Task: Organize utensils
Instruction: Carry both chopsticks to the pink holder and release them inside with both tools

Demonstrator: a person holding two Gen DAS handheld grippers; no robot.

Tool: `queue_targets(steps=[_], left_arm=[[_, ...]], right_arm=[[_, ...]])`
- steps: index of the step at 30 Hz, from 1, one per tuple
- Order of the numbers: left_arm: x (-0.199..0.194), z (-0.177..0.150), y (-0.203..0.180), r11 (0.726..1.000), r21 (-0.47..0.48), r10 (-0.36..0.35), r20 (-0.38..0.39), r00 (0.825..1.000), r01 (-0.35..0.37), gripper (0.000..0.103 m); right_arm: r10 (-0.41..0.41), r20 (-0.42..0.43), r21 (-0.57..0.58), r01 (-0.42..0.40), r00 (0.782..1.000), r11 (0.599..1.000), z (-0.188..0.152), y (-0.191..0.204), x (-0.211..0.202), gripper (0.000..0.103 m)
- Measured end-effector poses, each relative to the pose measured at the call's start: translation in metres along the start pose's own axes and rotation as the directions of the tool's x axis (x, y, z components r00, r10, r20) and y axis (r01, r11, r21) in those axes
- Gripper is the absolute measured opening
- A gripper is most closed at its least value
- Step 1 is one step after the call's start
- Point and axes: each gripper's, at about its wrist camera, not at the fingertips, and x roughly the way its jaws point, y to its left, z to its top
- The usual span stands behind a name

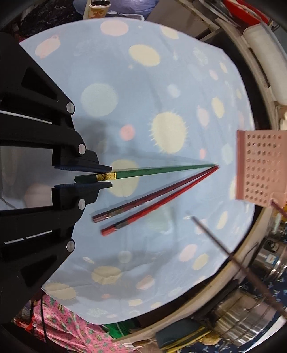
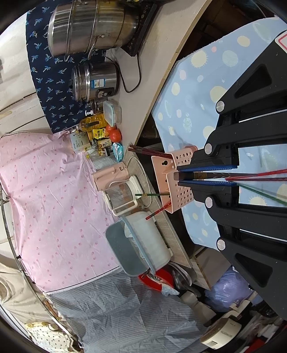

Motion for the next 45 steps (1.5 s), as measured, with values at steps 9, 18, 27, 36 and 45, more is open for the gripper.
queue_targets(steps=[9,18,27,36,45], left_arm=[[-0.057,0.069,0.012,0.998,-0.004,0.060,0.203,0.977,-0.060,0.007],[-0.091,0.116,0.014,0.997,-0.002,0.073,0.322,0.944,-0.077,0.007],[-0.127,0.186,0.014,0.996,0.002,0.074,0.439,0.896,-0.084,0.007],[-0.168,0.269,0.009,0.996,-0.003,0.070,0.598,0.798,-0.085,0.007],[-0.173,0.317,0.009,0.996,-0.021,0.077,0.683,0.726,-0.086,0.007]], right_arm=[[0.014,-0.006,-0.022,-0.014,1.000,1.000,0.005,0.012,0.009,0.007],[0.019,-0.004,-0.050,-0.020,1.000,0.999,0.015,0.024,0.024,0.007],[0.025,0.036,-0.098,-0.022,0.999,0.995,0.059,0.035,0.058,0.007],[0.066,0.143,-0.083,-0.054,0.987,0.995,0.132,0.046,0.101,0.007],[0.050,0.145,-0.074,-0.039,0.988,0.996,0.145,0.049,0.161,0.007]])
